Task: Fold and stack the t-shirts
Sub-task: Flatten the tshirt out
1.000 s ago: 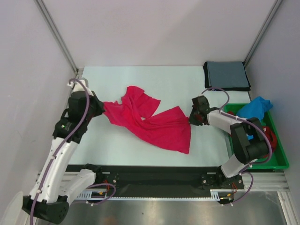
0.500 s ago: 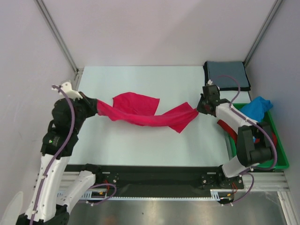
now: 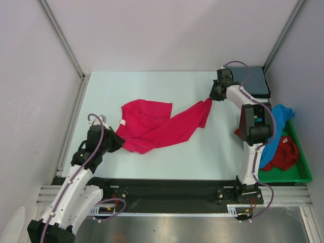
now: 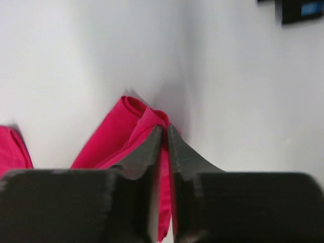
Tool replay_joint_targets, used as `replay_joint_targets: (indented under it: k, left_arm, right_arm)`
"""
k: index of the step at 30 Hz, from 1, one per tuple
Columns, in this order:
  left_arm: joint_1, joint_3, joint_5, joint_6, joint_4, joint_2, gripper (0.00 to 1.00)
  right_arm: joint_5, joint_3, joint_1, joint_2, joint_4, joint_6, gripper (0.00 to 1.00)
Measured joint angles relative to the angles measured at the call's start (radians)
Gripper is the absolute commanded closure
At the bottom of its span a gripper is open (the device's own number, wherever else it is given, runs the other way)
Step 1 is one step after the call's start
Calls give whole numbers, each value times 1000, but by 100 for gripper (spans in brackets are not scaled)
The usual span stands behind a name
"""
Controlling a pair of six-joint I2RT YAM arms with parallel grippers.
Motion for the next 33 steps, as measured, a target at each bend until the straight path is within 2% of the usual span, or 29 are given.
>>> replay_joint_targets:
  k: [1,2,5,7,9,12,15,16,17,18,19,20,22,27,33]
  left_arm:
    - [0,-16,10,-12,16,-14,100]
    - [0,-30,22,-21,24,-21,100]
    - [-2,-67,61,-45,44,-26,100]
    - [-16,-85,77,-58,53,-24,100]
    - [-55,-107,90,-80,60,-25,100]
    - [-147,-130,96,-125,77,-33,100]
    - [-231,-156,92,-174,87,-61,100]
    - [-253,-167,84,-188,89,-78,100]
    - [-272,-182,73,-200,89,-99,100]
    - [-282,-195,66,-208,88,-117,100]
    - [-286,-204,57,-214,86,-129,99]
    - [-286,-208,50,-220,85,-135,100]
    - [-286,-208,42,-226,88,-130,100]
    - [-288,-201,32,-228,88,-96,100]
    - [-288,-171,20,-228,94,-89,100]
  right_arm:
    - [-4,53,-1,35,-14,-8,73]
    - [-8,98,-2,64,-25,-14,61]
    - [15,209,-2,121,-90,-33,52]
    - [39,219,-2,117,-128,-38,48]
    - [58,174,1,83,-140,-40,39]
    - [80,-20,18,-63,-138,-48,33]
    - [53,-231,69,-257,-119,-39,35]
    - [36,-280,84,-305,-112,-29,39]
    - [16,-338,104,-361,-91,-21,49]
    - [1,-388,119,-405,-66,-11,52]
    - [-11,-450,128,-448,-21,5,61]
    - [-18,-502,130,-480,5,18,63]
    - [-23,-567,119,-499,39,54,63]
    - [-26,-696,101,-496,156,198,49]
    - [-38,-868,106,-506,396,457,44]
